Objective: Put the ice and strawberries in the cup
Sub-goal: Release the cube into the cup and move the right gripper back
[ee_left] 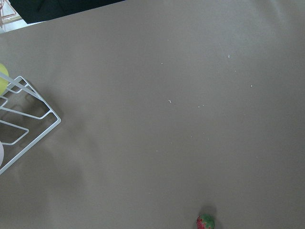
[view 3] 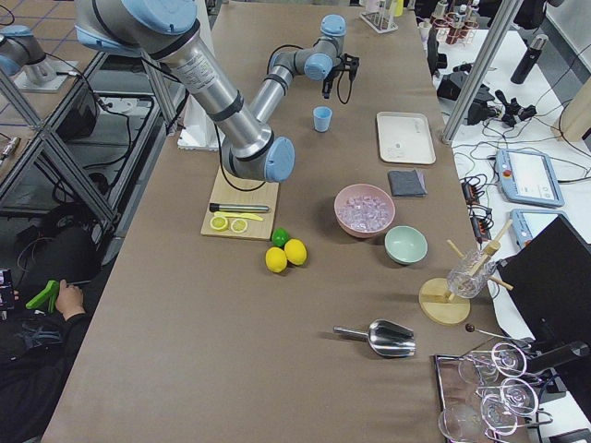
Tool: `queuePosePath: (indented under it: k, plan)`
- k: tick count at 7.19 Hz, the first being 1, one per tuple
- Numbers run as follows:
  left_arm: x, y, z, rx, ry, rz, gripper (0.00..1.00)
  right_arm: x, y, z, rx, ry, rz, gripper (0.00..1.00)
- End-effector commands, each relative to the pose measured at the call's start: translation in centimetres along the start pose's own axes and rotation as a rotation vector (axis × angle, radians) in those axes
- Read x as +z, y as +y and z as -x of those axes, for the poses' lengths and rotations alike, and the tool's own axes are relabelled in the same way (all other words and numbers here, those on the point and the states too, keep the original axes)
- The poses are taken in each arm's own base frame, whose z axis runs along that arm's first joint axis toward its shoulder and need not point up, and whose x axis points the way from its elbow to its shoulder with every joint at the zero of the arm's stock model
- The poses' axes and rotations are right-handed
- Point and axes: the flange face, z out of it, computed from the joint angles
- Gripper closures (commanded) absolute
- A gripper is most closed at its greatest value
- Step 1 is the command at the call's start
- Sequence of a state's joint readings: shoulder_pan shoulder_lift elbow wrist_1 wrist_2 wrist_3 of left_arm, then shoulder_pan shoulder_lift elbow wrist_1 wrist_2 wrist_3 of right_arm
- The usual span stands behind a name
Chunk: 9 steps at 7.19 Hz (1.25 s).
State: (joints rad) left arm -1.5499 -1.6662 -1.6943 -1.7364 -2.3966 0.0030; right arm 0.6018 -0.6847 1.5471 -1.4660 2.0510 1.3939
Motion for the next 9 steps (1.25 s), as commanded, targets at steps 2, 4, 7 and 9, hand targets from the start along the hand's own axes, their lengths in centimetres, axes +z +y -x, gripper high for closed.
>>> queuePosePath:
  k: [2,4,7,9]
  plan:
    - [0.5,-0.1,-0.3,0.006,0.002,0.008,0.02,3.8,-0.5,-0.1,0.0,0.022,-0.004,1.0]
    - [0.5,-0.1,-0.3,0.005,0.002,0.008,0.02,5.5,0.8,-0.8,-0.002,0.044,0.021,1.0]
    - [0.5,-0.4,-0.5,0.009,0.003,0.006,0.02,5.8,1.9,-0.5,0.014,0.04,0.027,0.01]
    - [0.4,-0.5,-0.6,0.008,0.003,0.004,0.02,1.3,0.6,0.3,0.044,0.009,0.01,0.01]
